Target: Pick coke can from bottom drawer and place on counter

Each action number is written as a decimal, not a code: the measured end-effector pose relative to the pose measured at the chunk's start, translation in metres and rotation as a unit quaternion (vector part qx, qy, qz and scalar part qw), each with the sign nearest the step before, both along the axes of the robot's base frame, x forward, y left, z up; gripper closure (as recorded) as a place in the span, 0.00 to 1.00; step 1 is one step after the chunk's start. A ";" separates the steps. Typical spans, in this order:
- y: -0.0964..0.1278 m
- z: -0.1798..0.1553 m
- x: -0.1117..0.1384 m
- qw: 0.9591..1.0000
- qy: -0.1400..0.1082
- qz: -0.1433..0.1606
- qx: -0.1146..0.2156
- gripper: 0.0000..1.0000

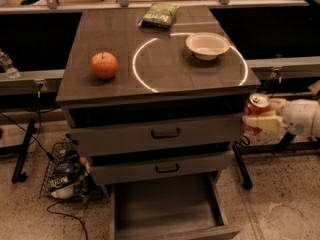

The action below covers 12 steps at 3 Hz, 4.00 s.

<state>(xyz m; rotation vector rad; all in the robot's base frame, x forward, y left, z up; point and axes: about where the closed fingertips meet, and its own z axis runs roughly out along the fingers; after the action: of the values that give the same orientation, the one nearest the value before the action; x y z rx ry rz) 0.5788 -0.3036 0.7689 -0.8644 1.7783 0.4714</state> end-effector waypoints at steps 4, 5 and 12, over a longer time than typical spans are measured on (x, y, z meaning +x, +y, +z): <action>0.083 0.183 0.036 0.997 -0.068 0.016 -0.032 1.00; 0.148 0.166 0.066 0.995 -0.075 0.066 -0.005 1.00; 0.234 0.127 0.097 0.986 -0.081 0.141 0.034 0.00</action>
Offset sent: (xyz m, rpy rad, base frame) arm 0.0234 0.0278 0.1787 -0.1170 -0.1149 -0.0504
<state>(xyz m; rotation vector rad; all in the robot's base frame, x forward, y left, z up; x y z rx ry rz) 0.6757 -0.0699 0.8955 -1.0808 1.4909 0.6224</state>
